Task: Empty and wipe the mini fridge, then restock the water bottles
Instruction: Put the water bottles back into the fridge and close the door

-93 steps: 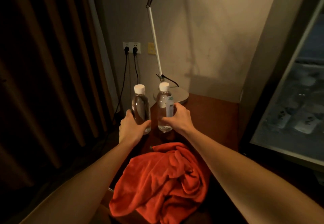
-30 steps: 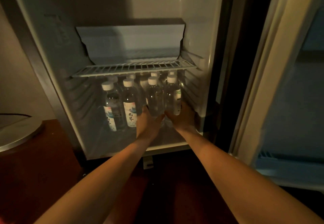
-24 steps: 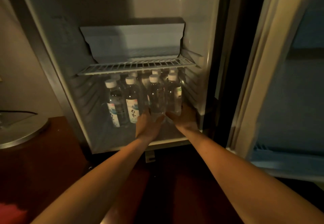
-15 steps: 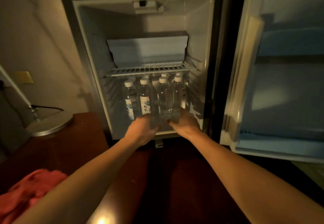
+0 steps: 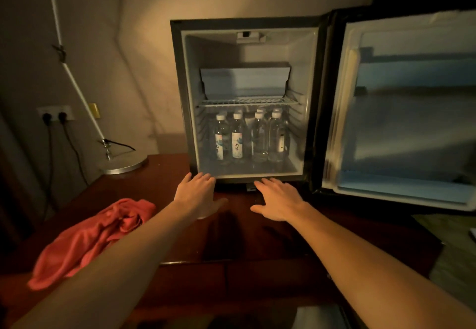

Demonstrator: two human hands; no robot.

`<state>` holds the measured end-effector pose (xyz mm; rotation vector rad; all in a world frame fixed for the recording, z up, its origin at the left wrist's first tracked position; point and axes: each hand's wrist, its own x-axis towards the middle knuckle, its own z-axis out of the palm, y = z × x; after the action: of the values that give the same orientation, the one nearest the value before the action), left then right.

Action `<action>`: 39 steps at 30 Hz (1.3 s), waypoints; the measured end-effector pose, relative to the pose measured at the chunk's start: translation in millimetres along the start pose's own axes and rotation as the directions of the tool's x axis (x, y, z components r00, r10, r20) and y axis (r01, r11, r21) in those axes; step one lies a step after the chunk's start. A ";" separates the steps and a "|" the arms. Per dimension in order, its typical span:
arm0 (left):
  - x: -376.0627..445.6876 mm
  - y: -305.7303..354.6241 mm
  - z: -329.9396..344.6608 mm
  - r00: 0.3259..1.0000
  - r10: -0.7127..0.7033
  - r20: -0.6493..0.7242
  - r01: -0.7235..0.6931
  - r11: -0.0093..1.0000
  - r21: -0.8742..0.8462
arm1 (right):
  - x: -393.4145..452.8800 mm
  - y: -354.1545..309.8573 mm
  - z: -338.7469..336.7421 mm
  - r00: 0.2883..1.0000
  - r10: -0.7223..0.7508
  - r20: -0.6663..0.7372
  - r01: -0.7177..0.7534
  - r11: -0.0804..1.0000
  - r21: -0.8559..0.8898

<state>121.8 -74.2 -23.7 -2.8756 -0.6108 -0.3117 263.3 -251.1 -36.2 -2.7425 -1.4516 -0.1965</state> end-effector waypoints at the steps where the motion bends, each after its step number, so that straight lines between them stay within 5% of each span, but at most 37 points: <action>1: -5.7 1.3 -0.6 1.000 -0.002 -0.002 0.002 1.000 -0.006 | -6.1 -0.3 -1.1 1.000 0.002 0.002 -0.002 1.000 -0.006; 17: -12.6 75.1 -41.2 0.996 0.065 -0.063 -0.073 0.989 -0.132 | -75.1 52.9 -48.1 0.976 0.177 -0.131 -0.164 0.981 0.102; 25: 9.2 146.2 -54.2 0.954 0.179 -0.239 -0.229 0.952 -0.202 | -114.2 114.0 -64.6 0.938 0.313 -0.146 -0.298 0.947 0.117; 39: 28.6 291.5 -72.9 0.880 0.308 -0.361 -0.426 0.850 -0.312 | -191.0 240.2 -78.4 0.787 0.539 -0.301 -0.478 0.840 0.255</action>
<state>257.1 -341.4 13.5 -3.1207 0.0844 -0.8684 347.7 -550.2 24.6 -2.6501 -0.5718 -0.5003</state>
